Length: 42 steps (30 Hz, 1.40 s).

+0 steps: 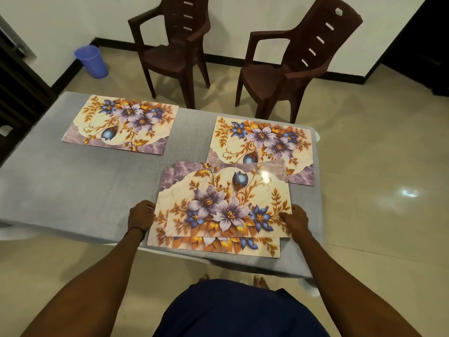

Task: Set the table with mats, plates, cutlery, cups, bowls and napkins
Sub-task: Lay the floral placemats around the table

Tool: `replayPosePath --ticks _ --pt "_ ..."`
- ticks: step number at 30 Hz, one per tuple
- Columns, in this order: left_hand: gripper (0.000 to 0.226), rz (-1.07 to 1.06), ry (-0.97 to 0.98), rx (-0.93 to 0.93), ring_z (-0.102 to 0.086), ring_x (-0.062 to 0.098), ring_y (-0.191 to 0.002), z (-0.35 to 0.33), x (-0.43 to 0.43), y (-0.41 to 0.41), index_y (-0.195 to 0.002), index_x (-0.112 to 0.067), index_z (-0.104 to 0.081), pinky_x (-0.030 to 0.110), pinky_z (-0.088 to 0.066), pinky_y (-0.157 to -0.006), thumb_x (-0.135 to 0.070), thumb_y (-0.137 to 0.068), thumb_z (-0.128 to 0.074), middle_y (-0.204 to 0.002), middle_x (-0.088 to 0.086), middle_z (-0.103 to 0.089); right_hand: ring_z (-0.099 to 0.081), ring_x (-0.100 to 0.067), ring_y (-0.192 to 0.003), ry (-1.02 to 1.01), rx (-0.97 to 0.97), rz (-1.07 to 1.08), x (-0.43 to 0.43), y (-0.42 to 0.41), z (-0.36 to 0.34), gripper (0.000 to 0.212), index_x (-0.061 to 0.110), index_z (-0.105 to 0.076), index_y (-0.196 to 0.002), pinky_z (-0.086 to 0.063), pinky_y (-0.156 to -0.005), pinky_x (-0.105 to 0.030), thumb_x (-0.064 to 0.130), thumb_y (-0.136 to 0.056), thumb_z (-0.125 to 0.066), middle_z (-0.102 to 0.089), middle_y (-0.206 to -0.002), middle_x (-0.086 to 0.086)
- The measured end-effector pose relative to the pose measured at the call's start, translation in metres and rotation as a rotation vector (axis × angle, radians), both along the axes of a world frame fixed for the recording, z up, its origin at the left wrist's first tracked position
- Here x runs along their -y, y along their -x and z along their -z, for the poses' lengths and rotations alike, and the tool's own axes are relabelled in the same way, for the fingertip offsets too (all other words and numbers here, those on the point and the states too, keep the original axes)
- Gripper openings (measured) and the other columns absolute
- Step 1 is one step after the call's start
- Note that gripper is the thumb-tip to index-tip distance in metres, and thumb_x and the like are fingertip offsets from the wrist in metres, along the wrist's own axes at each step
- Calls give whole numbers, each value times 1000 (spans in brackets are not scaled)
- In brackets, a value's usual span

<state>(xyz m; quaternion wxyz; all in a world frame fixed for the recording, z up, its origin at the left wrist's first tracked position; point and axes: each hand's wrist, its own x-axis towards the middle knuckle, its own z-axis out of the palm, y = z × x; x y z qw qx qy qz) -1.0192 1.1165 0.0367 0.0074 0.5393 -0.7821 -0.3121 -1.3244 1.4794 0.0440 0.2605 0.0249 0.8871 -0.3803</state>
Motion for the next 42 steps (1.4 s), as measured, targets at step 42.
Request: replayPosePath --ticks 42 --pt "32 20 -341 -228 -54 24 -69 4 1 -7 -59 -10 -62 35 -40 -66 -23 -87 -71 -66 11 -62 -66 -19 -103 153 177 14 -35 -94 -15 34 22 -59 -123 -52 -98 -46 44 -96 -58 -68 -115 -1"
